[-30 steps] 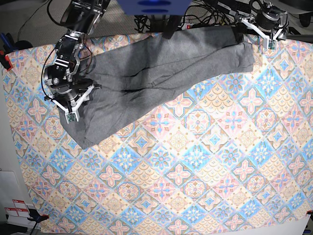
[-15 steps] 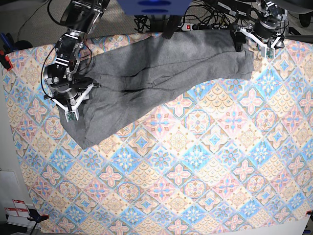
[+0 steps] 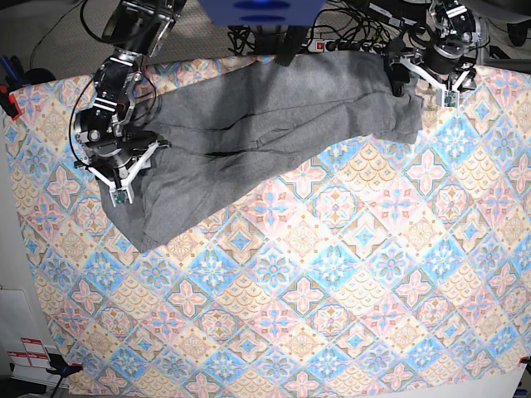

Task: Fold the T-shirt properly
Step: 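Regrip the shirt end with the left gripper and tighten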

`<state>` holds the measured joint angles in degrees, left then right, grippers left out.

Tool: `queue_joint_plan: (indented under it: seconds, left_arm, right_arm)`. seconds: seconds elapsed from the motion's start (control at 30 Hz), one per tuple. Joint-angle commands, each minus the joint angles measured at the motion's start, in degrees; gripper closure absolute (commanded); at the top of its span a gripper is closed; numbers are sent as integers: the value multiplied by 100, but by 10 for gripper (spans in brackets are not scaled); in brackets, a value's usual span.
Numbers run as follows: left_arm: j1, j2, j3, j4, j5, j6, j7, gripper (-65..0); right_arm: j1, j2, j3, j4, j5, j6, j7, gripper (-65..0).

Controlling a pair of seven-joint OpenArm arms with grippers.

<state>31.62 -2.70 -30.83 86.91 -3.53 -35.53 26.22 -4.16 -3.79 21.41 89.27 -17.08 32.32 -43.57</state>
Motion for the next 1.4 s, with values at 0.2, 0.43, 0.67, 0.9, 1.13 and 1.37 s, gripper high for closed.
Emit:
queue_joint_plan:
  seconds: [0.2, 0.43, 0.67, 0.9, 1.13, 1.37]
  left_arm:
    - [377, 55, 204, 702, -478, -447, 600, -645]
    - [368, 28, 169, 825, -513, -447, 609, -645]
    - [16, -112, 151, 183, -504, -447, 600, -645]
    - [-203, -200, -69, -458, -504, -447, 600, -645]
    - [-186, -236, -78, -590, -495, -447, 600, -540]
    - [-467, -464, -78, -1821, -495, -447, 600, -182]
  right_arm:
    - [60, 50, 0, 132, 42, -27, 98, -236]
    - [60, 50, 0, 132, 42, -27, 98, -236]
    - [52, 50, 0, 132, 42, -27, 98, -236]
    - [-98, 94, 0, 132, 42, -27, 98, -236]
    - [-107, 164, 0, 141, 42, -27, 98, -236]
    - [-195, 164, 0, 404, 42, -27, 89, -236]
